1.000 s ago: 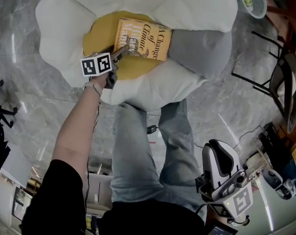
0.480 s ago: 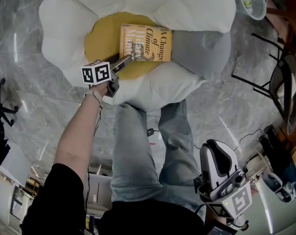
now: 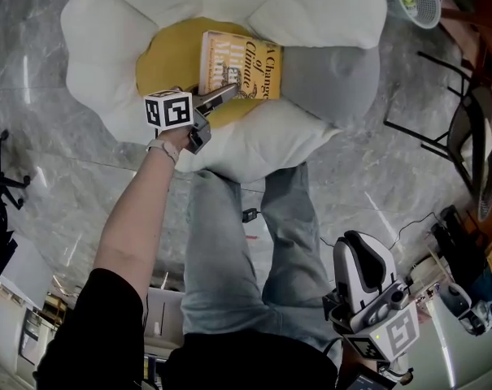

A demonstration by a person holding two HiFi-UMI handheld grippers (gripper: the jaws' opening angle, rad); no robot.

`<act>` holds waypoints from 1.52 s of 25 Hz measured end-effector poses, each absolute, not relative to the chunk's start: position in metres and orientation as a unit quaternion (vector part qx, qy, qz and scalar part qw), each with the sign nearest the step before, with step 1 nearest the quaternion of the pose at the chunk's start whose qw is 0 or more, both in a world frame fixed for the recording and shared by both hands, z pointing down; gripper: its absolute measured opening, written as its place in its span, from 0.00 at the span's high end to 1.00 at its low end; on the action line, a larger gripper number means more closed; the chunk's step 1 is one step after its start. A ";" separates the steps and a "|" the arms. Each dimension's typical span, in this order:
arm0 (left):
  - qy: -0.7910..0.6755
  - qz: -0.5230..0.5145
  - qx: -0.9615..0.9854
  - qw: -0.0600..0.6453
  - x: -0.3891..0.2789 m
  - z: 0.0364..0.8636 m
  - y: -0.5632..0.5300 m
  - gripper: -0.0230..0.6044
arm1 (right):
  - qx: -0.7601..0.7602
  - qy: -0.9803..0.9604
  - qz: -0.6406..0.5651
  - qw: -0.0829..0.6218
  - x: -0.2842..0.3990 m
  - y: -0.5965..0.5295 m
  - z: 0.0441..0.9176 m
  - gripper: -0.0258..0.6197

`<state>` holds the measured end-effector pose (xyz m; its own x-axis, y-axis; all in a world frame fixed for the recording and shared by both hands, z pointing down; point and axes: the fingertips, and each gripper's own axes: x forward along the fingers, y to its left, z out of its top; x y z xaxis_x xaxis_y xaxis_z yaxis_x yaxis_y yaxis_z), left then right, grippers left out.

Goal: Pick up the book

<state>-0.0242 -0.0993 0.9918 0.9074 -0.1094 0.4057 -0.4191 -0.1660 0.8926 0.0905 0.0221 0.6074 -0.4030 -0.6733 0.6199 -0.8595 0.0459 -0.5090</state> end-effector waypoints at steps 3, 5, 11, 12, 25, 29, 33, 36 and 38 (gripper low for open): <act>-0.181 0.136 0.756 0.614 -0.012 0.992 -0.102 0.54 | 0.538 -0.712 0.437 0.109 0.091 0.028 0.606 0.87; -0.198 0.138 0.754 0.611 -0.016 0.996 -0.105 0.54 | 0.542 -0.709 0.438 0.107 0.095 0.031 0.607 0.87; -0.238 0.182 0.747 0.593 -0.027 1.012 -0.097 0.67 | 0.555 -0.700 0.438 0.099 0.107 0.039 0.608 0.87; -0.244 0.177 0.743 0.598 -0.028 1.012 -0.097 0.67 | 0.554 -0.700 0.439 0.099 0.109 0.043 0.607 0.87; -0.282 0.171 0.714 0.617 -0.024 1.009 -0.091 0.71 | 0.568 -0.692 0.436 0.092 0.136 0.063 0.602 0.87; -0.288 0.174 0.725 0.601 -0.022 0.988 -0.093 0.72 | 0.570 -0.693 0.432 0.086 0.139 0.066 0.588 0.87; -0.278 0.173 0.734 0.594 -0.003 0.958 -0.096 0.72 | 0.573 -0.695 0.427 0.074 0.156 0.065 0.571 0.87; -0.270 0.168 0.744 0.588 0.006 0.929 -0.098 0.72 | 0.576 -0.698 0.421 0.065 0.161 0.065 0.554 0.87; -0.267 0.165 0.749 0.584 0.005 0.909 -0.097 0.72 | 0.577 -0.701 0.414 0.061 0.158 0.067 0.539 0.87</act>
<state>0.0054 -0.0969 0.9086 0.8033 -0.2069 0.5585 -0.5920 -0.1755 0.7866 0.1576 0.0671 0.5386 -0.3268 -0.7590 0.5631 -0.8597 -0.0088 -0.5107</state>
